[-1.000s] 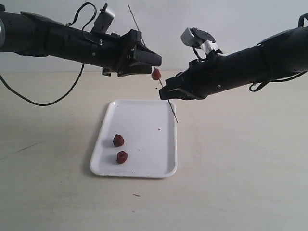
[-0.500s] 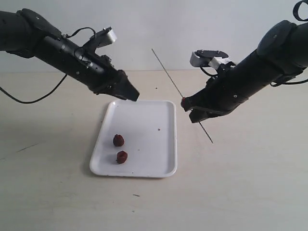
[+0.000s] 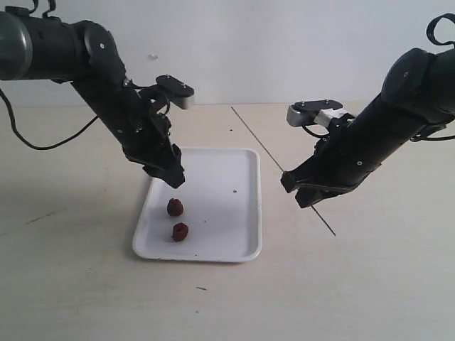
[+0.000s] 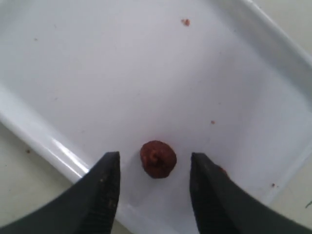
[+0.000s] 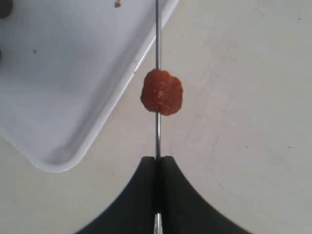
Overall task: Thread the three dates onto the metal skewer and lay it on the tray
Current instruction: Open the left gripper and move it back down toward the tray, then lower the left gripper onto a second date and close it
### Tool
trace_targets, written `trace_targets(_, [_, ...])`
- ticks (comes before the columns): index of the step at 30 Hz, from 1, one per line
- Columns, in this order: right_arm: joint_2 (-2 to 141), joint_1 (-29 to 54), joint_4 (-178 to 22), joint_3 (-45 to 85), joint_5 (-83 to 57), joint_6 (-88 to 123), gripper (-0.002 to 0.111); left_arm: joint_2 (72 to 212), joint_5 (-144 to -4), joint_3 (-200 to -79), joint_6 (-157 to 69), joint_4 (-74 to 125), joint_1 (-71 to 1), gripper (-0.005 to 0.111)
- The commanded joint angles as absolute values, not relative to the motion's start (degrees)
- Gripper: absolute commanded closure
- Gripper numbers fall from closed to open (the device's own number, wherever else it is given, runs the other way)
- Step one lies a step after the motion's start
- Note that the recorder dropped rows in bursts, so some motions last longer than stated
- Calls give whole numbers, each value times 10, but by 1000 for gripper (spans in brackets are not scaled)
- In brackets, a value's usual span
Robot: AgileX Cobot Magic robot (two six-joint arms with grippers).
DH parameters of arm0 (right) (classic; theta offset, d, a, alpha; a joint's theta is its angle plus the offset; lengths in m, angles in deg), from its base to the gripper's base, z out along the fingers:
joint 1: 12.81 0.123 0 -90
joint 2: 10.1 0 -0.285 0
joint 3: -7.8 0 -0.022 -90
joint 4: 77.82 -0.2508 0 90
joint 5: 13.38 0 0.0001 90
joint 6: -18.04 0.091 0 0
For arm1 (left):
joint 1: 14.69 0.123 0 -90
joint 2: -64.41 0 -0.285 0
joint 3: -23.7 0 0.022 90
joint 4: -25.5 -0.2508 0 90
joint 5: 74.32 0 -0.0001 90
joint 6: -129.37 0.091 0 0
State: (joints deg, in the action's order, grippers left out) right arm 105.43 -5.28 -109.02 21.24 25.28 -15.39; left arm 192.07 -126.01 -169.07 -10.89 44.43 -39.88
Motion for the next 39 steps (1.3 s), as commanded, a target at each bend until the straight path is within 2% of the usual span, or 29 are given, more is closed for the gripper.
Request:
trace_targets(1, [1049,-55,-1089,216,244,-153,108,1914,-1245,-1692,-210,394,-435,61])
trace_targets(10, [1049,-55,-1094,216,244,-153,108,1933,-1232,-1692,-405,259,-467,61])
trace_targets(39, [1049,-55,-1094,216,237,-153,108,1969,-1243,-1691,-446,260,-479,61])
